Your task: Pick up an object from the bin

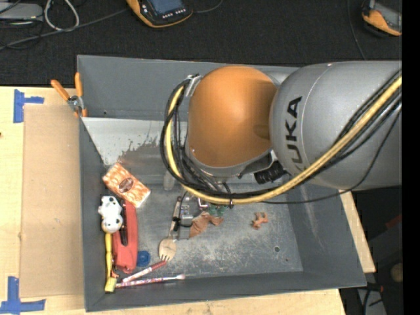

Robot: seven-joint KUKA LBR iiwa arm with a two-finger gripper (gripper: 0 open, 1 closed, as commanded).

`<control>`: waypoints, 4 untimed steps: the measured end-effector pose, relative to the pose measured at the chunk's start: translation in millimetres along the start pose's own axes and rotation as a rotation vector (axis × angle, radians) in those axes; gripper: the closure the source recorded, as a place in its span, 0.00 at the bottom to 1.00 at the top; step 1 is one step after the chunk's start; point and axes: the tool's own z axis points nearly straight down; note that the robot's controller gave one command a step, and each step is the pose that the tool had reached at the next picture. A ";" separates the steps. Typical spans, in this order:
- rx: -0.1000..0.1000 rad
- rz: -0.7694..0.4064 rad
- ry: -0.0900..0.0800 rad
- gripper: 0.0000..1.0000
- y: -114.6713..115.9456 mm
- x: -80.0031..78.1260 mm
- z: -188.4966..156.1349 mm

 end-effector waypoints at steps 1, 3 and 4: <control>-0.001 0.005 -0.007 0.00 -1.3 -1.8 -3.5; -0.001 -0.376 -0.012 0.00 -75.5 -12.8 81.7; 0.000 -0.558 -0.004 0.00 -59.8 1.3 95.5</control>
Offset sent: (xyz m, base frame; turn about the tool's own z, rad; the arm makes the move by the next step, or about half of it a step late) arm 0.0066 -0.0936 -0.1712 -0.3514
